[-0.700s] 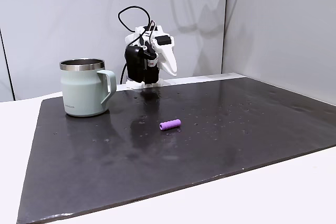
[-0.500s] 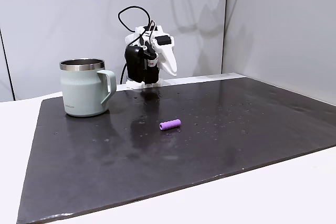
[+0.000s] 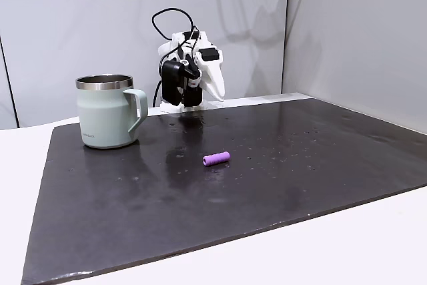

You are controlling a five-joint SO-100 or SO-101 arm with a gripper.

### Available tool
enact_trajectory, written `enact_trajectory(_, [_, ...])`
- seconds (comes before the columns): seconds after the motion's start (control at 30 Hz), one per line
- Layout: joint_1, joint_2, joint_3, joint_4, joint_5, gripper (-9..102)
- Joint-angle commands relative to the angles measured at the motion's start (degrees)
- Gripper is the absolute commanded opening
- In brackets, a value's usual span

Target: Grasp a pengrip and put it in the cup.

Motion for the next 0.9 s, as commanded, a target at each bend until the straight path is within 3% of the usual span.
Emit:
enact_trajectory(0.0, [-1.32,-5.89,-9.67,0.35,-1.05,0])
enact_trajectory(0.3, [-0.97,-32.34,-35.6,2.29,2.46,0])
enact_trajectory(0.87, [4.39,-77.08,-86.04,28.74,0.18,5])
